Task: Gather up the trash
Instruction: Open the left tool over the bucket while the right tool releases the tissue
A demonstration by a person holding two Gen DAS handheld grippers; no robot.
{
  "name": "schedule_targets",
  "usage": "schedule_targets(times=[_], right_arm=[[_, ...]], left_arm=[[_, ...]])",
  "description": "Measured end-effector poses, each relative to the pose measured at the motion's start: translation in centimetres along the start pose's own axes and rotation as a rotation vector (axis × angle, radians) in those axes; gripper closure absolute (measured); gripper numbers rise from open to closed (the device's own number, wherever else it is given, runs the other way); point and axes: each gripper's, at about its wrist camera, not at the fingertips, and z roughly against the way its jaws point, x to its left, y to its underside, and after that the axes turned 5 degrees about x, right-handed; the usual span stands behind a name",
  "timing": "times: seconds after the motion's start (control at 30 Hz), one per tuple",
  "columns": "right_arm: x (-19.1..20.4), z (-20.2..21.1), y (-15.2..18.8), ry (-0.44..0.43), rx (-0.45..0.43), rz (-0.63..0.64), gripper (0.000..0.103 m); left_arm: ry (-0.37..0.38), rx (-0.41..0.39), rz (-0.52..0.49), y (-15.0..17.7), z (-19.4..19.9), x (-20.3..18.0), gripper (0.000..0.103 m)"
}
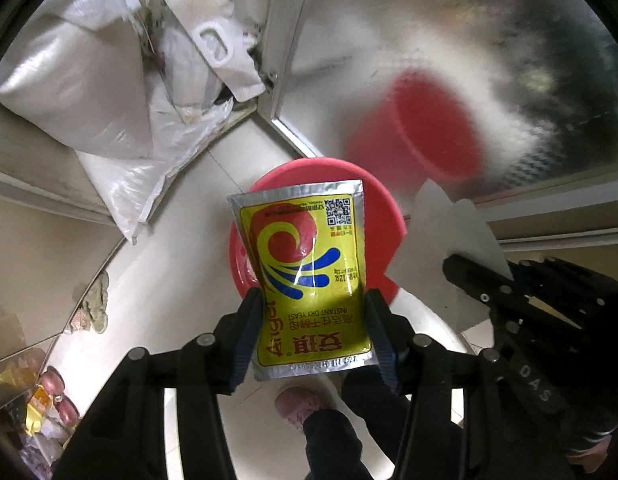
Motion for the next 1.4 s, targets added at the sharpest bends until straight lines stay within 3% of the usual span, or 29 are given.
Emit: schedule_targets(times=[0.13, 0.23, 0.3, 0.4, 0.67, 0.87, 1.13, 1.2, 1.27, 1.3, 1.37, 1.4], right_arm=[[-0.7, -1.6, 0.1, 0.005, 0.009, -0.009, 0.093], [-0.8, -2.2, 0.1, 0.005, 0.016, -0.011, 0.093], [-0.6, -2.3, -0.1, 0.005, 0.015, -0.011, 0.093], [-0.6, -1.9, 0.3, 0.009, 0.010, -0.016, 0.093], [-0.5, -1.1, 0.5, 0.011, 0.009, -0.001, 0.093], [0.1, -1.2, 0.5, 0.020, 0.014, 0.020, 0.093], [0.7, -1.9, 0.4, 0.033, 0.025, 0.037, 0.093], [1.0, -1.6, 0.6, 0.049, 0.014, 0.045, 0.087], [1.1, -1.1, 0.6, 0.054, -0.002, 0.052, 0.064], [1.1, -0.7, 0.6, 0.085, -0.013, 0.054, 0.059], [1.1, 0.1, 0.6, 0.114, -0.022, 0.064, 0.040], [1.0, 0.5, 0.7, 0.120, -0.024, 0.065, 0.036]], left_arm=[[0.014, 0.012, -0.007, -0.3, -1.9, 0.2, 0.051], [0.031, 0.011, -0.025, -0.3, -2.2, 0.1, 0.044], [0.068, 0.013, -0.026, -0.2, -2.3, 0.2, 0.030], [0.049, 0.019, -0.014, -0.1, -2.4, 0.6, 0.017], [0.002, -0.001, -0.029, 0.2, -1.1, 1.1, 0.012], [-0.010, 0.002, 0.040, 0.5, -1.1, 2.3, 0.012], [-0.017, 0.021, 0.060, 1.1, -1.4, 3.0, 0.012], [-0.022, 0.017, 0.053, 1.3, -0.9, 2.9, 0.012], [-0.046, 0.006, 0.056, 1.6, 0.0, 2.8, 0.012], [-0.049, 0.006, 0.058, 1.6, 0.3, 2.8, 0.012], [-0.065, 0.004, 0.063, 1.9, 1.3, 2.8, 0.012], [-0.067, 0.001, 0.067, 2.1, 1.9, 2.8, 0.012]])
